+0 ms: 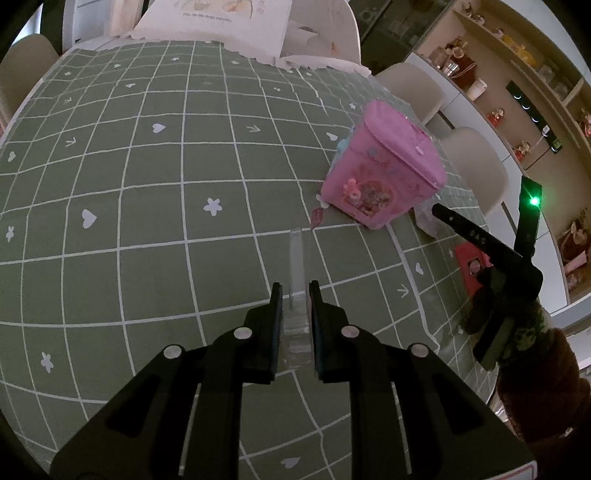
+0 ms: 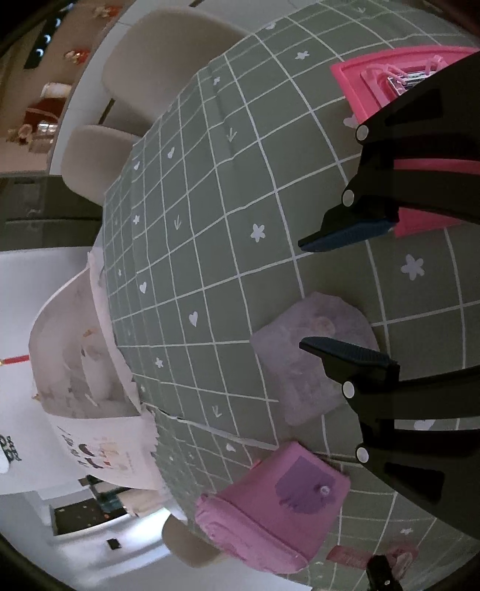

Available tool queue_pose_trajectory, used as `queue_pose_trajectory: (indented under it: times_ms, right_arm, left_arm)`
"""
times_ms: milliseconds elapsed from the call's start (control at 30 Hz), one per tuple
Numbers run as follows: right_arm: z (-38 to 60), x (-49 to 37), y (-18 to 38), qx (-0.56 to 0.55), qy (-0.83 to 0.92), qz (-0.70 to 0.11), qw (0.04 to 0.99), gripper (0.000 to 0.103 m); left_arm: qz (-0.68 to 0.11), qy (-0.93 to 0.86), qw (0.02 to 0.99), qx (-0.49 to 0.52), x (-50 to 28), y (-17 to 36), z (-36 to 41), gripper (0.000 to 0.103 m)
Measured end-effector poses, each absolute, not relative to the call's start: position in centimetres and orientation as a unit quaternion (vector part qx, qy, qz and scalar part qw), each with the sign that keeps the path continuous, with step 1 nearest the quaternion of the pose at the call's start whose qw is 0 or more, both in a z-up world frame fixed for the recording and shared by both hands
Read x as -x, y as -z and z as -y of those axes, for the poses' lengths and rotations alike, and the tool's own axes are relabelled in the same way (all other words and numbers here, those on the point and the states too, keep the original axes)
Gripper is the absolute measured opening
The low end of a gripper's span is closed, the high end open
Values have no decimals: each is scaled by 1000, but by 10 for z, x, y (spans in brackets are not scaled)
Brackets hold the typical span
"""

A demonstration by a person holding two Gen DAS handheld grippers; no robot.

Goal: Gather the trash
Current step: 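Grasp the lilac plastic wrapper with the right tool while the left tool holds the strip, then carry the plastic strip and lilac wrapper to the bin with both tools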

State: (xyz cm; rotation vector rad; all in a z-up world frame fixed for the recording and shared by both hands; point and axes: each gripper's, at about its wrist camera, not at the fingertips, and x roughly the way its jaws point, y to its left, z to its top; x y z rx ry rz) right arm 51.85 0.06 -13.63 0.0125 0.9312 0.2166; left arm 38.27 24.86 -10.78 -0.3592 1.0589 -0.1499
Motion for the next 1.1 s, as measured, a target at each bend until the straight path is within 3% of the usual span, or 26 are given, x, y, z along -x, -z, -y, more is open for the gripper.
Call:
queue_pose_trajectory:
  times_ms: [333,733,767,800,833,900,1100]
  right_arm:
    - [-20,-498,117,-13,-150,-427,892,45]
    - [-5,-513,141,-42,-121,-456,881,43]
    - [-5,-514,141,-45,-123,-455,881,35]
    - [-6,-515,141,-44,-126,-456,880,16]
    - [-9,-515,142,-38,-131,-458,878,11]
    - [-15,-511,139,-31,-158,-460,873,6]
    - [-22,-476,100,-42,-204,-435,876,4]
  left_arm:
    - [-502,64,843,182,-384,111,-258,13]
    - [-513,76,834,188,-395,120,-254,13]
    - [-513,77,834,188,-395,120,-254,13]
    - [-512,78,835,187,-395,120,-253,13]
    - [-512,79,835,187,-395,120,-253,13]
    - [-511,78,835,187,-395,119,-253,13]
    - [-493,87,847,177,-388,101,-247,13]
